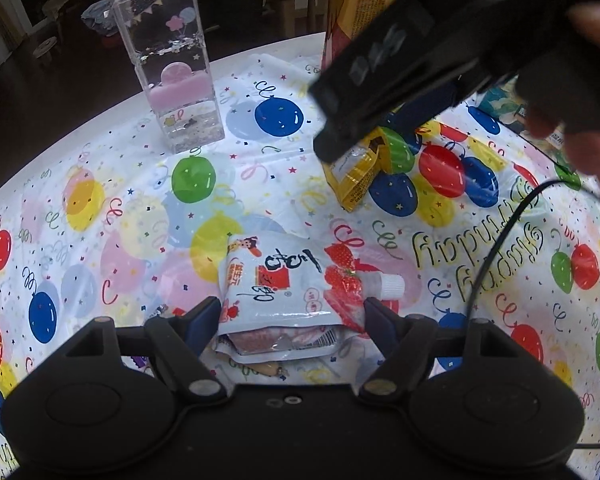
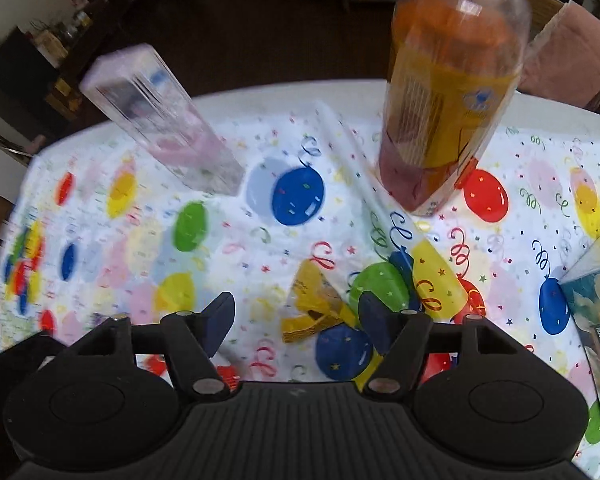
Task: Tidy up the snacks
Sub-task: 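Grasp the white red-print pouch with the left tool while the right tool reaches for the yellow triangular packet, then carry the white pouch with the left tool while the right tool carries the yellow packet to the box, then open both tools to drop the white pouch and yellow packet into the box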
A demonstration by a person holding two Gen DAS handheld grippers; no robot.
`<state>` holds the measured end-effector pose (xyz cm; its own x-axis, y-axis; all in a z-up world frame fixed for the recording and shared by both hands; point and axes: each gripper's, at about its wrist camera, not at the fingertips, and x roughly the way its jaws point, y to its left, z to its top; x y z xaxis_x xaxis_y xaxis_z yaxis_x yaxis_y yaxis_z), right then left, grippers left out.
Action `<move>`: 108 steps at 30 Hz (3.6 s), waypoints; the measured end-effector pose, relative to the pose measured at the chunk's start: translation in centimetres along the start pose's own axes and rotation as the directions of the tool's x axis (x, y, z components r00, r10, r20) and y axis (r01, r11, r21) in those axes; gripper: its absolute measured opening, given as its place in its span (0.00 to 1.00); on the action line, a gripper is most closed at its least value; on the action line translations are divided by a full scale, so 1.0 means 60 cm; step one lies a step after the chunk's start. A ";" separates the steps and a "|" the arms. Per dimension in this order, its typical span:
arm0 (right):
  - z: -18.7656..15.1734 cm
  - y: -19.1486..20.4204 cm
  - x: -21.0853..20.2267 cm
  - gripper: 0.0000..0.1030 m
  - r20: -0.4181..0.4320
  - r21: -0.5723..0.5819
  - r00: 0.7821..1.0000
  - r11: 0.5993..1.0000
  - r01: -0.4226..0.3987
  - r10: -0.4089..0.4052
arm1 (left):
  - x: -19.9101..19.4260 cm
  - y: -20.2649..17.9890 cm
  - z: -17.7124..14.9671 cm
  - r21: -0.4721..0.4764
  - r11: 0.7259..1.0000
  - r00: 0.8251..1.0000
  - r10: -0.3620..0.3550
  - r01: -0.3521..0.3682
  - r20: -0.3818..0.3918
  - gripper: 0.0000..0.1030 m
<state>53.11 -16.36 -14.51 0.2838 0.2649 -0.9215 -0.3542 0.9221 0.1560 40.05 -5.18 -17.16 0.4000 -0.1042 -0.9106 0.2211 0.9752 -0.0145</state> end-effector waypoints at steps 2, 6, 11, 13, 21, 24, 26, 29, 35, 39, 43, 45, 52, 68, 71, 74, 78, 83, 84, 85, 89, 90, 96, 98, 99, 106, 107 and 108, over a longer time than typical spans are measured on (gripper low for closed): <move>0.000 -0.001 0.014 0.65 -0.012 0.003 1.000 1.000 0.001 -0.001 | 0.000 0.000 0.000 -0.001 1.000 1.000 0.000 0.000 0.000 0.74; 0.000 -0.006 0.030 0.51 -0.018 0.022 1.000 1.000 0.003 -0.003 | -0.001 0.000 -0.001 -0.010 1.000 1.000 0.000 0.000 0.002 0.74; -0.006 -0.006 0.030 0.30 -0.022 0.007 1.000 1.000 0.000 0.000 | -0.004 -0.001 0.000 -0.017 1.000 1.000 -0.002 0.003 0.005 0.74; -0.009 -0.009 0.024 0.27 -0.019 0.011 1.000 1.000 0.010 -0.010 | -0.007 -0.001 -0.001 -0.022 1.000 1.000 -0.005 0.006 0.010 0.74; -0.045 -0.024 -0.024 0.25 -0.007 0.026 1.000 0.999 0.018 -0.018 | -0.030 -0.014 -0.006 -0.019 1.000 1.000 -0.008 0.008 0.030 0.72; -0.068 -0.029 -0.048 0.25 -0.004 0.026 1.000 0.999 0.026 -0.026 | -0.037 -0.022 -0.010 -0.012 1.000 0.999 -0.010 0.010 0.035 0.71; -0.085 -0.030 -0.065 0.26 0.000 0.022 0.999 0.999 0.032 -0.032 | -0.043 -0.026 -0.014 -0.016 1.000 0.999 -0.021 0.022 0.035 0.71; -0.115 -0.032 -0.091 0.25 0.005 0.018 0.999 0.999 0.037 -0.037 | -0.050 -0.030 -0.024 -0.025 0.999 0.999 -0.035 0.036 0.033 0.71; -0.177 -0.025 -0.144 0.25 0.010 0.005 0.999 0.999 0.035 -0.035 | -0.077 -0.026 -0.052 -0.038 0.999 0.999 -0.031 0.033 0.036 0.71; -0.216 -0.012 -0.183 0.25 0.029 -0.004 0.999 0.999 0.034 -0.034 | -0.109 -0.025 -0.072 -0.033 0.999 0.998 -0.037 0.038 0.053 0.71; -0.251 0.003 -0.220 0.26 0.039 -0.014 0.999 0.999 0.036 -0.036 | -0.147 -0.027 -0.091 -0.021 0.999 0.996 -0.045 0.047 0.079 0.71; -0.268 0.009 -0.239 0.25 0.045 -0.019 0.998 0.999 0.035 -0.034 | -0.165 -0.028 -0.101 -0.015 0.998 0.995 -0.053 0.054 0.089 0.71; -0.325 0.040 -0.298 0.25 0.069 -0.037 0.997 0.998 0.042 -0.039 | -0.229 -0.035 -0.135 0.020 0.998 0.992 -0.054 0.052 0.115 0.71; -0.465 0.152 -0.347 0.25 0.018 -0.123 1.000 0.992 0.000 0.002 | -0.357 -0.051 -0.262 0.099 0.989 0.982 -0.120 0.106 0.148 0.71; -0.490 0.171 -0.340 0.25 -0.008 -0.135 1.000 0.991 -0.004 0.003 | -0.369 -0.049 -0.290 0.107 0.988 0.981 -0.127 0.113 0.144 0.71; -0.513 0.189 -0.329 0.25 -0.037 -0.151 0.999 0.989 -0.005 0.000 | -0.377 -0.048 -0.316 0.124 0.987 0.983 -0.122 0.105 0.139 0.71; -0.539 0.210 -0.314 0.25 -0.068 -0.171 0.998 0.985 -0.006 -0.006 | -0.383 -0.049 -0.346 0.137 0.985 0.984 -0.124 0.106 0.129 0.71; -0.564 0.226 -0.298 0.25 -0.097 -0.175 0.995 0.984 -0.009 -0.008 | -0.383 -0.047 -0.381 0.144 0.983 0.985 -0.130 0.113 0.113 0.71; -0.569 0.228 -0.295 0.25 -0.103 -0.174 0.995 0.985 -0.010 -0.008 | -0.382 -0.046 -0.387 0.145 0.983 0.985 -0.131 0.115 0.108 0.71; -0.572 0.230 -0.291 0.25 -0.108 -0.175 0.994 0.984 -0.010 -0.010 | -0.381 -0.046 -0.394 0.147 0.982 0.986 -0.131 0.116 0.103 0.71; -0.583 0.238 -0.280 0.25 -0.124 -0.174 0.992 0.985 -0.010 -0.012 | -0.374 -0.045 -0.417 0.150 0.981 0.987 -0.135 0.121 0.088 0.71; -0.585 0.240 -0.278 0.25 -0.124 -0.175 0.992 0.984 -0.009 -0.013 | -0.374 -0.045 -0.421 0.152 0.981 0.987 -0.136 0.122 0.088 0.71; -0.588 0.251 -0.254 0.25 -0.142 -0.181 0.990 0.983 -0.004 -0.022 | -0.356 -0.052 -0.420 0.155 0.981 0.986 -0.133 0.118 0.097 0.71; -0.590 0.255 -0.246 0.25 -0.154 -0.189 0.988 0.982 -0.003 -0.027 | -0.344 -0.056 -0.411 0.148 0.983 0.987 -0.126 0.110 0.101 0.71; -0.590 0.258 -0.244 0.25 -0.159 -0.194 0.987 0.981 -0.003 -0.028 | -0.338 -0.058 -0.406 0.145 0.984 0.987 -0.123 0.108 0.104 0.71; -0.596 0.270 -0.235 0.26 -0.175 -0.196 0.984 0.980 -0.016 -0.019 | -0.295 -0.071 -0.381 0.141 0.986 0.989 -0.110 0.095 0.101 0.71; -0.597 0.270 -0.234 0.26 -0.179 -0.194 0.984 0.981 -0.018 -0.017 | -0.289 -0.072 -0.381 0.141 0.985 0.989 -0.111 0.098 0.094 0.71; -0.598 0.271 -0.233 0.26 -0.183 -0.193 0.983 0.981 -0.020 -0.016 | -0.282 -0.074 -0.381 0.143 0.985 0.990 -0.111 0.098 0.087 0.71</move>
<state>11.41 -15.20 -11.86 0.1217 0.1943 -0.9734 -0.5252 0.8447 0.1029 11.95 -3.26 -11.11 0.4485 -0.2286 -0.8641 0.3842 0.9222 -0.0445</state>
